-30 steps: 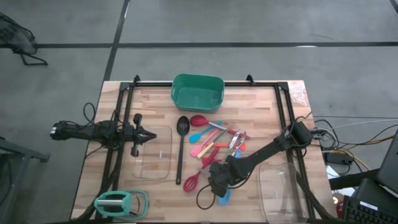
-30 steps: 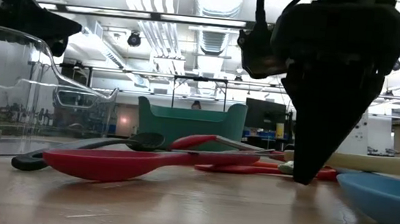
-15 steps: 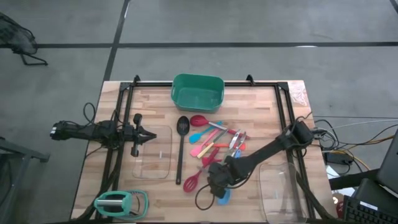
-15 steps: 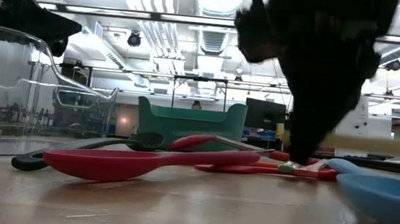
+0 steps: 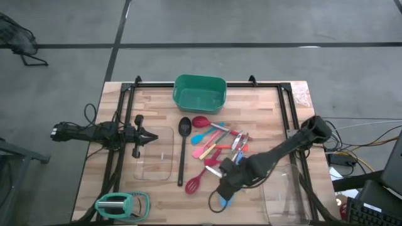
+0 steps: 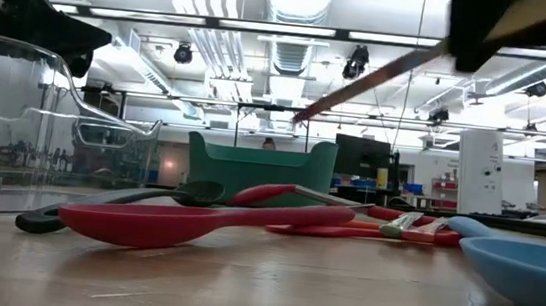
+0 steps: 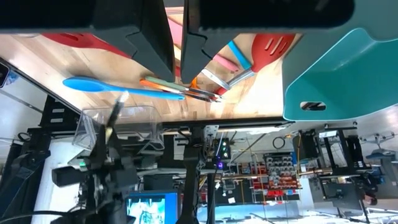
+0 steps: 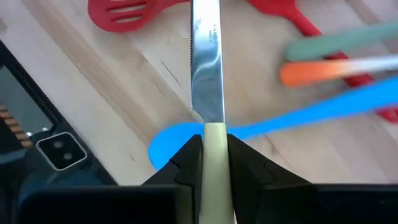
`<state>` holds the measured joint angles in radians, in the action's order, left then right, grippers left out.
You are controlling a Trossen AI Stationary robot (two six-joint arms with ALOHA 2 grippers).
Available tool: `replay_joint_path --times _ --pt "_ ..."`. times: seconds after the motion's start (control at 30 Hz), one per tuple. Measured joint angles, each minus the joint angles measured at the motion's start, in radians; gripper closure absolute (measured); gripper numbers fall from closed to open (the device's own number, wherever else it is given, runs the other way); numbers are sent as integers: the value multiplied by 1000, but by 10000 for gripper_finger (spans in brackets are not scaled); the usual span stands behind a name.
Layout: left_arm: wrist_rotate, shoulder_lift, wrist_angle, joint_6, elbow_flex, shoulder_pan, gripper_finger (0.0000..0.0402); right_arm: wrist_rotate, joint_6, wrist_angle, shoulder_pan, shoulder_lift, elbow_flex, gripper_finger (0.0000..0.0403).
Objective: Pick & Place Kitchen Items
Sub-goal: Put the bottom yellow knife into the right transparent bin
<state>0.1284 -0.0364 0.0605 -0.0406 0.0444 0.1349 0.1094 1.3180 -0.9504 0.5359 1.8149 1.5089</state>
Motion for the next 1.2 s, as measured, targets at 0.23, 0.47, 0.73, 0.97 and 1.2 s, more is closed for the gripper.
replay_joint_path --times 0.23,0.47,0.73,0.97,1.2 --pt "0 0 0 0 0 0 369 48 162 -117 94 -42 2 353" --pt "0 0 0 0 0 0 369 48 334 -163 190 -47 3 351" --pt "0 0 0 0 0 0 369 80 470 -204 307 -62 3 358" --pt "0 0 0 0 0 0 369 103 659 -360 408 -77 15 349" --pt "0 0 0 0 0 0 369 101 806 -469 509 -77 25 353"
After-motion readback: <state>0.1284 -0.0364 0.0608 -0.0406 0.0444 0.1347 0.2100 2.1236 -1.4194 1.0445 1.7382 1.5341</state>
